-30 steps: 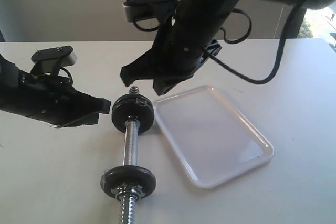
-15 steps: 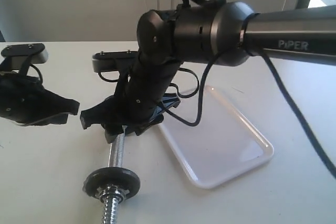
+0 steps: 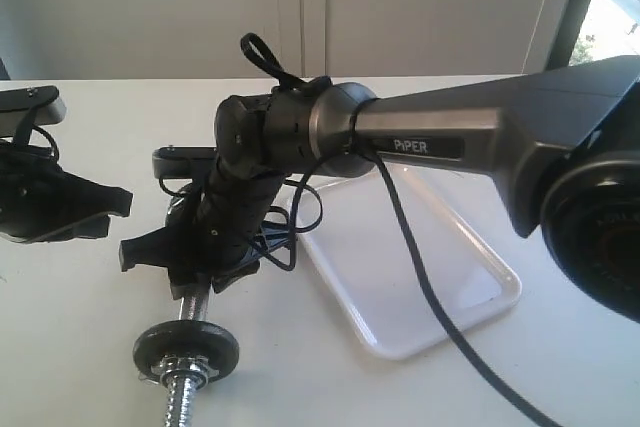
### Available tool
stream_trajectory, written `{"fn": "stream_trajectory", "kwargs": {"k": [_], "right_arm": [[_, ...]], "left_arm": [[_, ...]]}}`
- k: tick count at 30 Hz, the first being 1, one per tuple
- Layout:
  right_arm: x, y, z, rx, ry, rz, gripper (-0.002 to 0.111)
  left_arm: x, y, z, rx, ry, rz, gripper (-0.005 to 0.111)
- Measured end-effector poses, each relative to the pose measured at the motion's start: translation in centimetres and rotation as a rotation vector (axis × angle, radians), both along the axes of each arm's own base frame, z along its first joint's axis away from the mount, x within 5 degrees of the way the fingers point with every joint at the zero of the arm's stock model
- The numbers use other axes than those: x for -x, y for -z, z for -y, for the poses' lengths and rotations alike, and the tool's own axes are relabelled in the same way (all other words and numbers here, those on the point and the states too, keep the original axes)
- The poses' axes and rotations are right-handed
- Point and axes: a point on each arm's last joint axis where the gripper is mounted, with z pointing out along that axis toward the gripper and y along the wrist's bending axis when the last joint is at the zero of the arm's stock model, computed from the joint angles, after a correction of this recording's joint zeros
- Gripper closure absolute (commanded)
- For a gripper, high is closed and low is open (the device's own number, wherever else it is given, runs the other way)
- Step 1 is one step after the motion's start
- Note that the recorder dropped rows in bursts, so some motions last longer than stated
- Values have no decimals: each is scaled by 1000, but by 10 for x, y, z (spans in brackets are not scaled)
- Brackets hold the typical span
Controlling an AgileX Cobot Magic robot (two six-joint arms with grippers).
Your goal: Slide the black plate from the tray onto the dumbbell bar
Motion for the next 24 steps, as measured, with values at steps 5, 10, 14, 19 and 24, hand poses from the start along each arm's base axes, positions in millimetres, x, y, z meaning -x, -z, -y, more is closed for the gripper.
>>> {"fn": "stream_trajectory", "kwargs": {"k": [5,10,14,19,24], "right_arm": [[0,-3,0,14,-23,-1,102],[-2,-7,-1,48,-70,0,104],[-3,-9,-1,74,-101,11,104],[-4,-9,1,111,-60,18,108],[-7,-10,5,157,18,17,108]], "left_arm": [[0,0,0,0,-1,4,107],[0,0,0,0,-2,5,107],[0,0,0,0,-2,5,107],[0,0,0,-1,-1,6,107],[0,0,0,-1,-1,6,107]]}}
